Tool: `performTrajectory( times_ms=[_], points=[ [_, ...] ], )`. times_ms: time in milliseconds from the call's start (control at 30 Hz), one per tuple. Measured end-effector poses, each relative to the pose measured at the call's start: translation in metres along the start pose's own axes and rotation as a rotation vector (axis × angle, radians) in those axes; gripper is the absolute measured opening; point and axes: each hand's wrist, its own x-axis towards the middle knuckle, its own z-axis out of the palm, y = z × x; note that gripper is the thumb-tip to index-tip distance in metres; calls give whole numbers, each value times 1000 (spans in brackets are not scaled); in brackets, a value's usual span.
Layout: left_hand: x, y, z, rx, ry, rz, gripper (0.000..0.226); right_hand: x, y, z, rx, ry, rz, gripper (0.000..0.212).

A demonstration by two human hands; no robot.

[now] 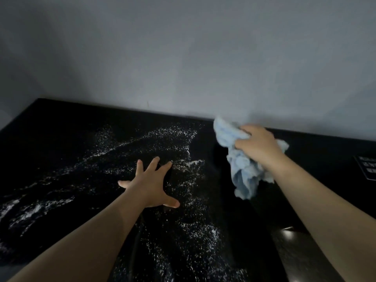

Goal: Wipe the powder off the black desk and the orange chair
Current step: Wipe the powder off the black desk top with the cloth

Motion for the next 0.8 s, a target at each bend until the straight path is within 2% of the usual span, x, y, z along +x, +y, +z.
performTrajectory(
  times_ms=[67, 167, 233, 300, 467, 533, 600, 667, 700, 800],
  points=[
    [1, 0, 0, 2, -6, 2, 114, 27, -8, 8, -32, 10, 11, 46],
    [3, -3, 1, 1, 0, 2, 115, 52, -32, 42, -186, -208, -18, 68],
    [6, -5, 3, 1, 5, 3, 116, 57, -38, 66, -340, -207, -66, 64],
    [8, -6, 2, -1, 4, -1, 116, 53, -38, 73, -417, -173, -158, 50],
    [7, -6, 0, 14, 10, 2, 112, 4, -24, 60, -381, -375, -411, 39],
    [6, -5, -1, 9, 11, 3, 111, -10, -19, 49, -325, -380, -474, 32],
    [5, -4, -2, 4, 4, 4, 111, 1, -28, 40, -248, -250, -472, 41],
    [6, -4, -3, 0, -2, 3, 110, 31, -43, 39, -269, -113, -465, 48],
    [6, -4, -3, -1, -3, 2, 110, 46, -52, 42, -310, -110, -448, 52],
    [7, -6, -2, -4, 4, 10, 110, 68, -68, 70, -422, -260, -277, 67]
  ],
)
